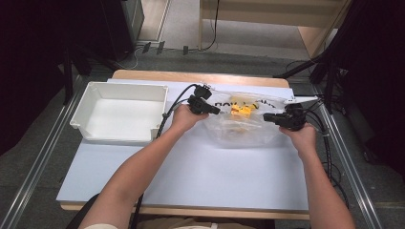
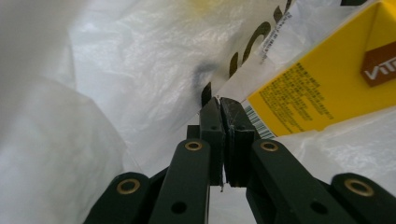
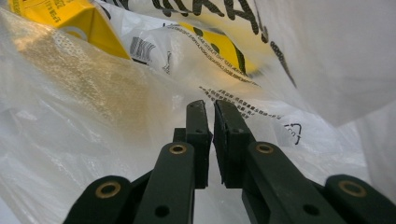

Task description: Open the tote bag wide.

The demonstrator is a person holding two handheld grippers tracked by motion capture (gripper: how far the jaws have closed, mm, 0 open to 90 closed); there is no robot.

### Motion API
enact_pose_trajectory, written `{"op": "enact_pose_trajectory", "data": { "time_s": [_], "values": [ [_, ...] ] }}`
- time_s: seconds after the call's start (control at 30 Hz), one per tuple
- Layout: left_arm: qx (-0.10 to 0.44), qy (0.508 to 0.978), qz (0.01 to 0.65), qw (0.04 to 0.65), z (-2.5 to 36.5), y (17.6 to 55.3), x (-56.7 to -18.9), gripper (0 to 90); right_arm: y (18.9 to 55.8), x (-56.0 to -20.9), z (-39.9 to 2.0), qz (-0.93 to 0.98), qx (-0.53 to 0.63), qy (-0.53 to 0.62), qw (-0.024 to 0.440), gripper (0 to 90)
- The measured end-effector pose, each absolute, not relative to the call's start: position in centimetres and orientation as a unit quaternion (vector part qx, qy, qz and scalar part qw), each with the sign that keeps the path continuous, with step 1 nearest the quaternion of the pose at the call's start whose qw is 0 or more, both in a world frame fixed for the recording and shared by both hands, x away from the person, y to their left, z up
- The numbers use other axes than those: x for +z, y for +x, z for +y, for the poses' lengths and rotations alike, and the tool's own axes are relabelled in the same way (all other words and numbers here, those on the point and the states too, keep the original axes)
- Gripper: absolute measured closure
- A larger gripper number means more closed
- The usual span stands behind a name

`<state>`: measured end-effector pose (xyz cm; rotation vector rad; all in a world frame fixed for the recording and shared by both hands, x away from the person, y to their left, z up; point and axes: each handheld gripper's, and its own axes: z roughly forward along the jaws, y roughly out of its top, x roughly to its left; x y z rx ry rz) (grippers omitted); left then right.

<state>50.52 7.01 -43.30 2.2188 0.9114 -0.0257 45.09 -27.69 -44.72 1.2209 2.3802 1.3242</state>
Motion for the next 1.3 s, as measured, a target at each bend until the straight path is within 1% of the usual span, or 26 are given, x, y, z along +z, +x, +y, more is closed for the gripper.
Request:
{"op": "enact_pose_trajectory", "data": {
  "time_s": [0.17, 0.97, 1.3],
  "values": [
    [-0.001, 0.859, 0.359, 0.364, 7.1, 50.7, -43.5, 89.1, 45.1, -45.3, -27.8, 0.791, 0.441, 0.416, 0.081, 85.6],
    [-0.001, 0.852, 0.39, 0.349, 7.9, 51.2, -45.7, 88.0, 45.1, -47.3, -28.4, 0.784, 0.419, 0.451, 0.083, 86.9],
    [0.016, 0.846, 0.408, 0.344, 8.6, 51.7, -46.2, 87.9, 44.9, -48.0, -29.0, 0.777, 0.409, 0.471, 0.087, 88.8]
  ]
}}
